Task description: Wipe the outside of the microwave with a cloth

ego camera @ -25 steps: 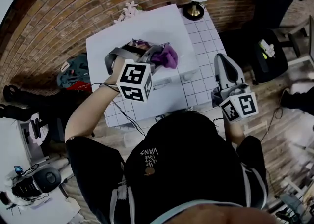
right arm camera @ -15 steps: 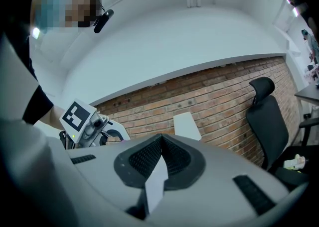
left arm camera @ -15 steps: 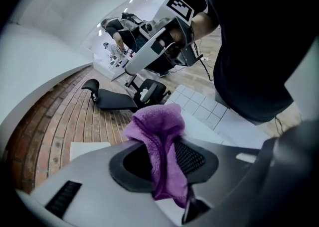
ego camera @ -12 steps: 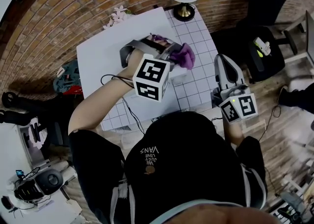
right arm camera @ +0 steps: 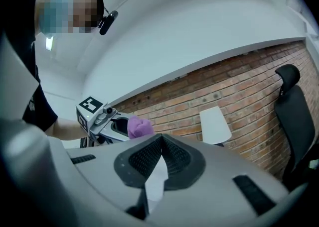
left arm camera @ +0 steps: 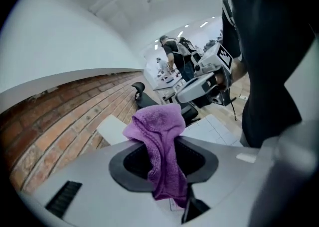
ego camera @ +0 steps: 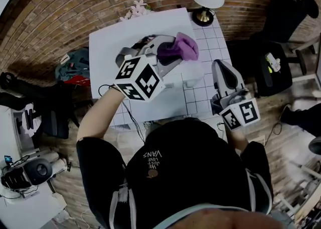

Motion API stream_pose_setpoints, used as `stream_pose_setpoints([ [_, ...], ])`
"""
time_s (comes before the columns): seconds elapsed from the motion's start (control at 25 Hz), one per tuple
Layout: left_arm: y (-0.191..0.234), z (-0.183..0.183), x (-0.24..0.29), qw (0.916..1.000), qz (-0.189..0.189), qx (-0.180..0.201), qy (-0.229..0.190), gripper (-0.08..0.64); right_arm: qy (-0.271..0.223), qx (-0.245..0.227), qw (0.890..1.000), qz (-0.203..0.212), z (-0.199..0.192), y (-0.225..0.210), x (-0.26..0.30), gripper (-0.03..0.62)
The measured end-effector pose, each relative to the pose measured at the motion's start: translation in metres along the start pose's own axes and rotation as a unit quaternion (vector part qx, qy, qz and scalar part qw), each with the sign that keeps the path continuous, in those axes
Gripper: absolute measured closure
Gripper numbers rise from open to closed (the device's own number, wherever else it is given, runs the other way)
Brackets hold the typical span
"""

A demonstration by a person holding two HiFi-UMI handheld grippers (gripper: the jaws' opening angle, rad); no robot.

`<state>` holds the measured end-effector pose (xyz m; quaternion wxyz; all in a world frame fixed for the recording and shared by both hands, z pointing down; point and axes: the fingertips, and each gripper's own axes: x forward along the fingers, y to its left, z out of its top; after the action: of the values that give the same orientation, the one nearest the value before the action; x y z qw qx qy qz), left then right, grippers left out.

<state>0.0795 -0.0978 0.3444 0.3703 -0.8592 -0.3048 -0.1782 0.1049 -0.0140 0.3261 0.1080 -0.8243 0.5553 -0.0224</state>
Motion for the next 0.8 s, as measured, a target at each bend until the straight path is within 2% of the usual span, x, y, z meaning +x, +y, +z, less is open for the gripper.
stream_pose_setpoints([
  [0.12,0.009,-0.019,-0.045,0.9974,0.040,-0.052,-0.032,0.426,-0.005,-0.002,1.000,0.010,-0.001,0.031,0.014,0.595],
  [0.24,0.015,-0.044,-0.098,0.9912,0.077,-0.092,-0.056,0.426,-0.008,-0.005,1.000,0.011,-0.005,0.068,0.030,0.595],
  [0.52,0.003,-0.119,-0.216,0.9773,0.139,-0.143,-0.071,0.426,-0.010,-0.003,1.000,0.015,-0.026,0.161,0.064,0.595],
  [0.6,-0.007,-0.144,-0.245,0.9701,0.163,-0.162,-0.078,0.426,-0.008,-0.005,1.000,0.016,-0.034,0.185,0.071,0.595],
  [0.8,-0.035,-0.208,-0.299,0.9444,0.221,-0.221,-0.103,0.426,-0.005,-0.012,1.000,0.008,-0.048,0.233,0.083,0.595],
])
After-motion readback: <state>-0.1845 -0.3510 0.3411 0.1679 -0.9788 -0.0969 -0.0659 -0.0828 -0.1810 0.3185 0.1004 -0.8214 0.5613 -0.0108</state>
